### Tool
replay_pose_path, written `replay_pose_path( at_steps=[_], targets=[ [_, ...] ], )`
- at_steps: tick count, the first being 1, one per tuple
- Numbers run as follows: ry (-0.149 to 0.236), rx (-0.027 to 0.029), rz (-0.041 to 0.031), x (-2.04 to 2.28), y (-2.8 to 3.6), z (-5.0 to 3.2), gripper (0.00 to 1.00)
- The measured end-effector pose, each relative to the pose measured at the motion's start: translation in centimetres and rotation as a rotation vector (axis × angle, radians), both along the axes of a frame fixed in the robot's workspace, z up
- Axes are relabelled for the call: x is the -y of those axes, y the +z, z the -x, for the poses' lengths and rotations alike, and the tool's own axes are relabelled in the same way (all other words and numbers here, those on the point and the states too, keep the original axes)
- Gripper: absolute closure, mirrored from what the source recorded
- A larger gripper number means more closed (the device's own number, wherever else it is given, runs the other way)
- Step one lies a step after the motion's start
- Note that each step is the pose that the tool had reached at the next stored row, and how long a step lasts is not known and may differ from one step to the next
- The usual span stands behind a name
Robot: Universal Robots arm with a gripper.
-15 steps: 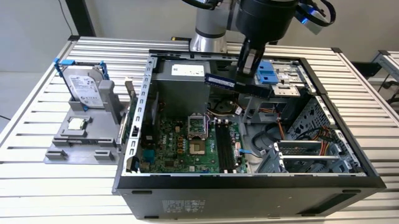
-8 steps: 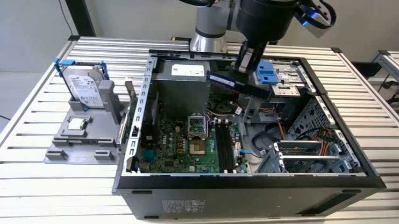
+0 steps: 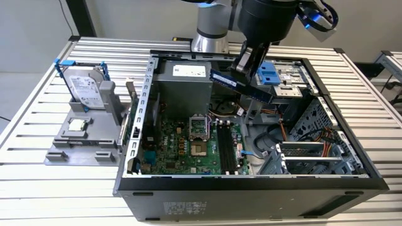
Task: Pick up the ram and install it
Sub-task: 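Insert the ram into the slot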
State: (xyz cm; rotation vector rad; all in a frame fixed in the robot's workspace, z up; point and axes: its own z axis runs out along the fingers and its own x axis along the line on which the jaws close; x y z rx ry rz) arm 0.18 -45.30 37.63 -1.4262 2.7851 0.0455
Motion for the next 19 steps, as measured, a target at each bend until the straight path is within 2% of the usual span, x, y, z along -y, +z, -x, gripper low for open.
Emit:
replay_pose_path(
  at_steps=[9, 19],
  targets=[
    [-0.146, 0.0, -0.0001, 0.0, 0.0, 0.0, 1.0],
    [-0.284, 0.0, 0.0, 0.0, 0.0, 0.0, 1.0]
  ],
)
